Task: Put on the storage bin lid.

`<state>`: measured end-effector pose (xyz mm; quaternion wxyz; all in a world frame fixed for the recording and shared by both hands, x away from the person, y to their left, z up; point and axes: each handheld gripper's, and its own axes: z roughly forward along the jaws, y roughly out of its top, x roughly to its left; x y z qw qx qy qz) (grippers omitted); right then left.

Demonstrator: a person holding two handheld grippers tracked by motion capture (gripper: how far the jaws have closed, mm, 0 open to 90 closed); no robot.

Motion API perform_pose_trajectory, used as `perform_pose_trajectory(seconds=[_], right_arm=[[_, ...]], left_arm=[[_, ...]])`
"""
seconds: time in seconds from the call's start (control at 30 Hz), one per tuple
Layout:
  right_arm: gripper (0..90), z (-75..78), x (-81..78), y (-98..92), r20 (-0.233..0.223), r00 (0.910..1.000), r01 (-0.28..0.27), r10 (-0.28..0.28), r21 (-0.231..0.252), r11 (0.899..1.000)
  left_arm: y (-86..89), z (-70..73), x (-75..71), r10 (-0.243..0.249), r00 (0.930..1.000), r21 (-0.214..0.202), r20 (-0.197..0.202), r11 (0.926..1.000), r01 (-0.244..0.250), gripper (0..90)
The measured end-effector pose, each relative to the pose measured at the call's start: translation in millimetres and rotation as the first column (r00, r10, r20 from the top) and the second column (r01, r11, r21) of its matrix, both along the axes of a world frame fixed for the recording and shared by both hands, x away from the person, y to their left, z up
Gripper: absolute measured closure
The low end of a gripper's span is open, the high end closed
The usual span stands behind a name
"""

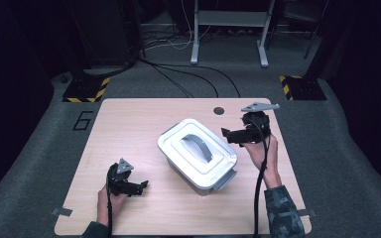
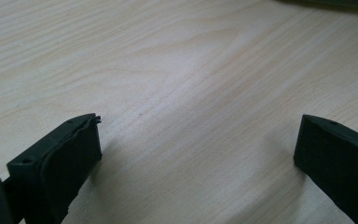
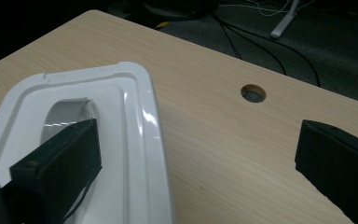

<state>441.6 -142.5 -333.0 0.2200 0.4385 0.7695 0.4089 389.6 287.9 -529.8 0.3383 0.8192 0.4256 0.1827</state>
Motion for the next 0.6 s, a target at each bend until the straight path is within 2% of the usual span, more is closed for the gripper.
perform_pose_trajectory(seconds=[0.03,0.07,0.17,0.33,0.37,0.4,0.6], right_arm=[[0.0,0.0,0.0,0.0,0.000,1.0000,0.000,0.000,0.000,1.000],[0.0,-2.4,0.1,-10.8,0.002,0.9998,0.020,-0.020,0.008,1.000],[0.0,-7.7,-0.3,-25.2,-0.007,0.9987,0.050,-0.050,0.014,0.999],[0.1,-26.4,0.6,-48.5,-0.019,0.9945,0.103,-0.103,0.012,0.995],[0.1,-26.4,0.6,-48.5,-0.019,0.9945,0.103,-0.103,0.012,0.995],[0.1,-36.3,1.9,-55.5,-0.036,0.9920,0.122,-0.121,0.015,0.992],[0.0,-73.7,7.1,-73.9,-0.095,0.9802,0.175,-0.174,0.011,0.984]], left_arm=[[0.0,0.0,0.0,0.000,1.0000,0.000,0.000,1.0000,0.000,0.2],[-0.3,-0.6,0.0,0.003,1.0000,-0.003,0.007,1.0000,-0.003,0.2],[-0.2,-0.3,0.0,0.002,1.0000,-0.001,0.004,1.0000,-0.002,0.3],[0.0,0.0,0.0,0.000,1.0000,0.000,0.000,1.0000,0.000,0.3],[0.0,0.0,0.0,0.000,1.0000,0.000,0.000,1.0000,0.000,0.2],[0.0,-0.1,0.0,0.001,1.0000,0.000,0.000,1.0000,-0.001,0.2],[0.5,0.3,0.1,-0.006,1.0000,0.007,-0.002,1.0000,0.006,0.2]])
